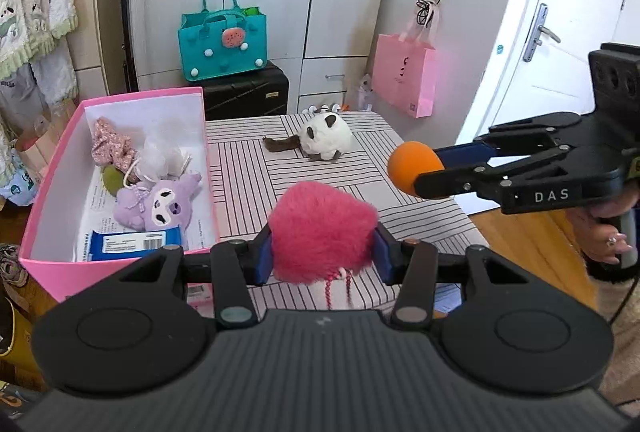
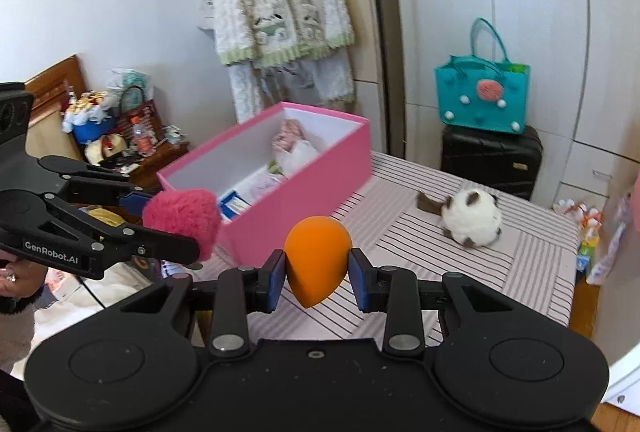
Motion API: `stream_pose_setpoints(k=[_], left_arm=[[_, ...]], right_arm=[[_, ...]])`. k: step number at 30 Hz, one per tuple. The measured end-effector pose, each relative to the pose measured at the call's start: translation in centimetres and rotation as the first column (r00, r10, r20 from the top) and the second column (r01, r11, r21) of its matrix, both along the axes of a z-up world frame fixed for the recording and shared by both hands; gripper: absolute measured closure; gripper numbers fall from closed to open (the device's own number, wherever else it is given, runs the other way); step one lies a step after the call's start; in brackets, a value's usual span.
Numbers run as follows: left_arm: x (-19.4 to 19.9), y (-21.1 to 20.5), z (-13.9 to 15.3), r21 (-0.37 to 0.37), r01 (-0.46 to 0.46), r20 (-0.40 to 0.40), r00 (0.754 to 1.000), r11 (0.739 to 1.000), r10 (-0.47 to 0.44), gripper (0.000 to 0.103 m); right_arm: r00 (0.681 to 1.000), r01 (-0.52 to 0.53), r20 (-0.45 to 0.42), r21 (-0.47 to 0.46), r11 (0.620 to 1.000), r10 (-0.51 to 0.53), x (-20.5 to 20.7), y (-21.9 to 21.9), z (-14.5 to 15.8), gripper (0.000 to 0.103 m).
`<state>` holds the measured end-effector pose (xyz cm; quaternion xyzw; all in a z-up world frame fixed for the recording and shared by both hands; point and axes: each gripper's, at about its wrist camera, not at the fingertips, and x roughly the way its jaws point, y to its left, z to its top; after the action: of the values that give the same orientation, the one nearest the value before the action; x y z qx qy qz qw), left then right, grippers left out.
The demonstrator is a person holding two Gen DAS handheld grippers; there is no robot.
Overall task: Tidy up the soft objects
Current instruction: 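Lift the pompom and sponge and carry both over the pink box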
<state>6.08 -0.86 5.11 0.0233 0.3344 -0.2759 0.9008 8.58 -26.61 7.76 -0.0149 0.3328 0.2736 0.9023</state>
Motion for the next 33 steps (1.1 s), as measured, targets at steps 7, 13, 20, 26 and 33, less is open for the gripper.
stream_pose_setpoints(k=[7, 13, 20, 26, 33], left_arm=[[-0.8, 3.2, 3.0, 0.021, -0.033, 0.054, 0.998, 0.999, 0.031, 0.056], [0.5, 7.3, 3.6, 0.024, -0.13, 0.107, 0.986, 0.991, 0.127, 0.056], [5.3, 11.2, 0.7, 0.04, -0.24, 0.082, 0.968, 0.97, 0.236, 0.056], [11.0, 10.5, -2.7, 0.19, -0.258, 0.067, 0.966, 0.947, 0.25, 0.056], [15.3, 8.8, -4.9, 0.37, -0.228, 0.106, 0.973, 0.901, 0.203, 0.055]], right_arm=[[0.996, -0.087, 0.037, 0.019, 0.996, 0.086, 0.0, 2.7, 2.4, 0.064], [0.982, -0.172, 0.084, 0.03, 0.985, 0.169, 1.8, 5.7, 3.7, 0.063], [0.97, -0.227, 0.094, 0.024, 0.974, 0.224, 5.7, 9.4, 2.6, 0.063], [0.97, -0.229, 0.087, 0.002, 0.973, 0.228, 9.8, 12.4, 0.6, 0.063], [0.976, -0.216, 0.025, 0.024, 0.976, 0.215, 13.9, 14.1, -2.0, 0.063]])
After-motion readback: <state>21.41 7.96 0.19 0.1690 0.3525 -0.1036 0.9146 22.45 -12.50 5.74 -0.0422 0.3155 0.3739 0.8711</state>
